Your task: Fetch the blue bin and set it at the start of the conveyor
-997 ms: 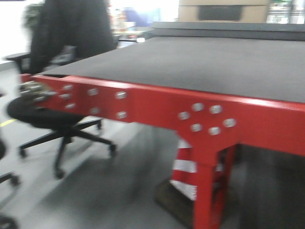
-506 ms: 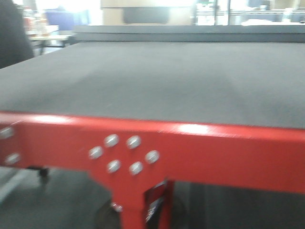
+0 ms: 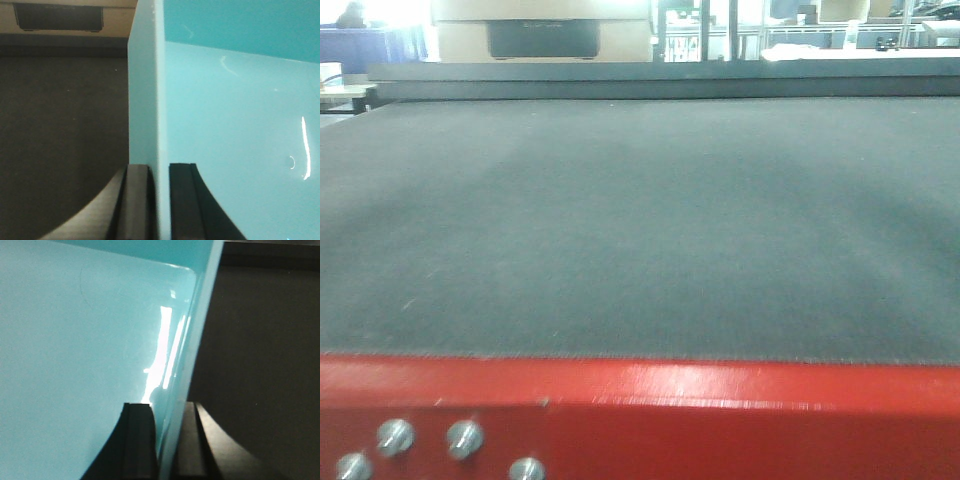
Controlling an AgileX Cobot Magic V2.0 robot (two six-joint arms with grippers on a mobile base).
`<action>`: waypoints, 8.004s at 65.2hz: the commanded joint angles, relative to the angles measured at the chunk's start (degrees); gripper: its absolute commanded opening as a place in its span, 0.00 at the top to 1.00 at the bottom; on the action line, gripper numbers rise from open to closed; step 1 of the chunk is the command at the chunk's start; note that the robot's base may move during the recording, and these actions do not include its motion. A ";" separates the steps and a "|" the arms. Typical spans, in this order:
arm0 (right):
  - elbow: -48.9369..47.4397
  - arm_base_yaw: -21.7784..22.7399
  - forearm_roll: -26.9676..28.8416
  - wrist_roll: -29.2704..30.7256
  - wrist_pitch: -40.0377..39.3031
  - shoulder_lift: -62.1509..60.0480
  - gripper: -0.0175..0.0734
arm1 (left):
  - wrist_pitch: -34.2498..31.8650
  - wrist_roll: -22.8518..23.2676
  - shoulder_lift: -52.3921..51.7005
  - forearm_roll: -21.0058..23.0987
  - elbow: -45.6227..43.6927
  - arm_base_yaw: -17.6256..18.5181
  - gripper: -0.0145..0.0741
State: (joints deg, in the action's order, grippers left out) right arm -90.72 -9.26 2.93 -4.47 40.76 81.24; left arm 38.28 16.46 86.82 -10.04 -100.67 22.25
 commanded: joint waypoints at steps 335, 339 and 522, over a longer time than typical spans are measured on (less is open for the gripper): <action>66.28 8.21 -3.87 1.33 -22.40 -58.76 0.99 | -17.02 -2.90 -57.76 -4.25 72.36 -14.62 0.96; 66.28 8.21 -3.87 1.33 -22.40 -60.89 0.99 | -17.02 -2.90 -58.99 -4.25 72.46 -14.62 0.96; 70.77 13.57 5.77 11.31 -37.48 -63.73 0.99 | -34.50 -17.39 -86.82 11.39 100.67 -23.24 0.96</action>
State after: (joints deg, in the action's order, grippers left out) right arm -21.68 1.80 5.58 4.20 5.88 18.66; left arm 4.60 -0.72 0.28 0.82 0.15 -0.64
